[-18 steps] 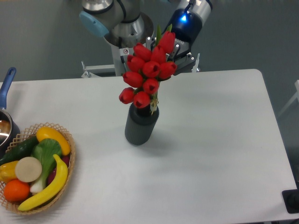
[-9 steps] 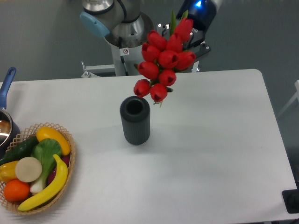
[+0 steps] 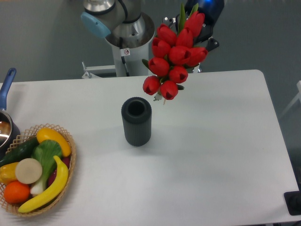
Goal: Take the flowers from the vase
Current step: 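Carry the held tulips away from the vase and lower them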
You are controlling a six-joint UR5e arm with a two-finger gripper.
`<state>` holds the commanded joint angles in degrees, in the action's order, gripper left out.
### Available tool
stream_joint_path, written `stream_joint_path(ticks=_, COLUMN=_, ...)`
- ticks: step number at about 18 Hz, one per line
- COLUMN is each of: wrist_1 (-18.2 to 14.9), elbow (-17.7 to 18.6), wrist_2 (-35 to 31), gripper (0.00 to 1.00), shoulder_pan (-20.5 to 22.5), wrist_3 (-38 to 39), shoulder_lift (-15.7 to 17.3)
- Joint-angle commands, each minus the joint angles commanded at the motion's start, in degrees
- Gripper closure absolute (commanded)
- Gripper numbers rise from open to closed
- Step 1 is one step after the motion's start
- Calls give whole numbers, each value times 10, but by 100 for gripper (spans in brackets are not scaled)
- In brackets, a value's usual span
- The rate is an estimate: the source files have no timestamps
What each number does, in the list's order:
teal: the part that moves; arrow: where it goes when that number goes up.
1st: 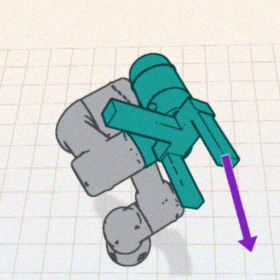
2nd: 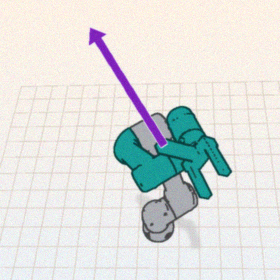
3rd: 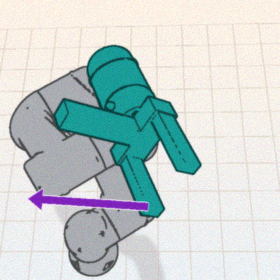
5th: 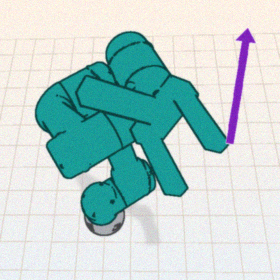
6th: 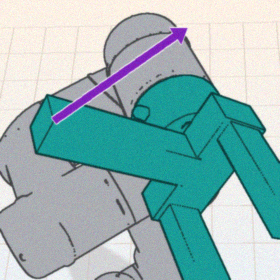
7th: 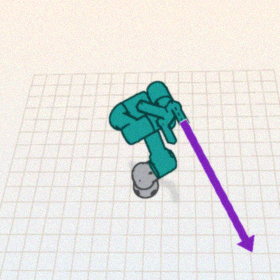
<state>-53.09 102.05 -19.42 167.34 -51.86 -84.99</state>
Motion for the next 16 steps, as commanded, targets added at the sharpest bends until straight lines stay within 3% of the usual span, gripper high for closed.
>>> stream_joint_path(ticks=4, wrist_1=4, elbow=-19, wrist_2=-15, gripper=100, shoulder_pan=7, wrist_3=-4, shoulder_lift=-17)
stream_joint_path(ticks=6, wrist_1=4, elbow=-19, wrist_2=-55, gripper=100, shoulder_pan=29, wrist_3=-4, shoulder_lift=-21)
stream_joint_path(ticks=10, wrist_1=1, elbow=-34, wrist_2=-126, gripper=100, shoulder_pan=33, wrist_3=-4, shoulder_lift=-39)
stream_joint_path(ticks=16, wrist_1=3, elbow=-63, wrist_2=-250, gripper=100, shoulder_pan=21, wrist_3=-11, shoulder_lift=-100)
